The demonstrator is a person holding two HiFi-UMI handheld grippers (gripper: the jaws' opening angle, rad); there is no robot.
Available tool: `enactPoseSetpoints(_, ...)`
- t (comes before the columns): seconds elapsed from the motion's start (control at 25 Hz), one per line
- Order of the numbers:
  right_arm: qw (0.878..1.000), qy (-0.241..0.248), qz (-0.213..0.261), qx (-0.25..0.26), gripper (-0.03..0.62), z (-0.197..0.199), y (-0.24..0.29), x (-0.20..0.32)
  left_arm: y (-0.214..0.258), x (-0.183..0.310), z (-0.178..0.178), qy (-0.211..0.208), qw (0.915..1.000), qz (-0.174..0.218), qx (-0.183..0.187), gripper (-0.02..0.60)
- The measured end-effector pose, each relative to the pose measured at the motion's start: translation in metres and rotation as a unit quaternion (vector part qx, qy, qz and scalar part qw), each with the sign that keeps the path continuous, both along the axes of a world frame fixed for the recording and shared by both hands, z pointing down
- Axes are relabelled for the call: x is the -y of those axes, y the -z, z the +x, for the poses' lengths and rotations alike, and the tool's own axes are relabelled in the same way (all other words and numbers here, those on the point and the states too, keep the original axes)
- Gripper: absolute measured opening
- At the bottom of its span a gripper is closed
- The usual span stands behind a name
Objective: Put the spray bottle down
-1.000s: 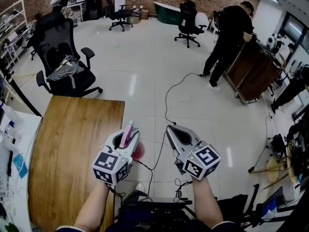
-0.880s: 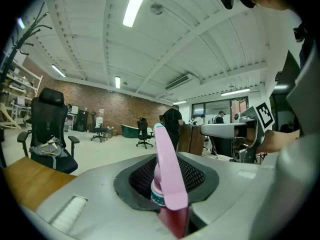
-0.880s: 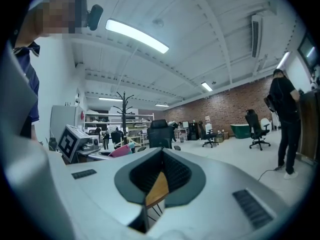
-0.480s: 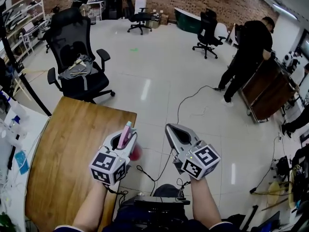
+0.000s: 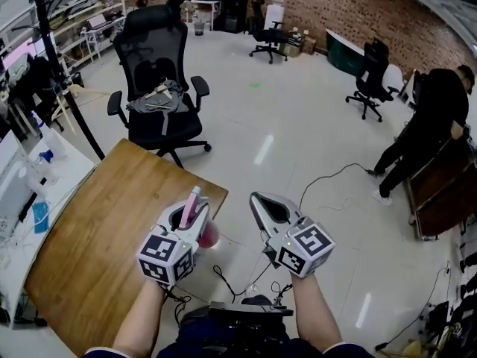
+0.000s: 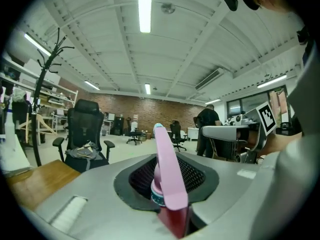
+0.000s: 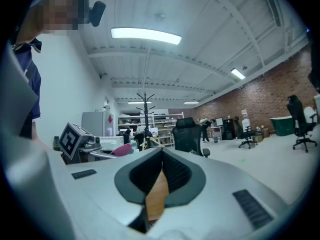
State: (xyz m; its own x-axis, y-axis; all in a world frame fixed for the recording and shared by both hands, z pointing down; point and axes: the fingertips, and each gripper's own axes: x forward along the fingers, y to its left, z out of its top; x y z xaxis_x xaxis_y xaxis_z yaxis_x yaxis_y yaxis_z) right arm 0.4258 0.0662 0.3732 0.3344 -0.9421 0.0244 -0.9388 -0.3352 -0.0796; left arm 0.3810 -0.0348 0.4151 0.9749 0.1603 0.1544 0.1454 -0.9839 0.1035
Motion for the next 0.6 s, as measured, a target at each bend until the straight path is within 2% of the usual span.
enactPoseSetpoints(0.16, 0.997, 0.083, -0.001, -0.006, 0.003, 0.016, 0.005, 0.018, 0.006, 0.005, 0.001, 0.081, 0.9967, 0.003, -0.002, 0.106)
enactPoseSetpoints(0.28, 0.99, 0.143, 0.0, -0.004, 0.003, 0.02, 0.007, 0.032, 0.016, 0.011, -0.013, 0.147, 0.9891, 0.011, -0.001, 0.106)
enactPoseSetpoints(0.4, 0.98, 0.199, 0.007, -0.001, 0.003, 0.015, 0.009, 0.057, 0.015, 0.029, -0.036, 0.213, 0.977, 0.014, 0.008, 0.106)
enactPoseSetpoints(0.6, 0.961, 0.277, 0.014, 0.006, 0.003, -0.007, 0.007, 0.116, 0.015, 0.071, -0.082, 0.305, 0.9521, 0.02, 0.015, 0.106)
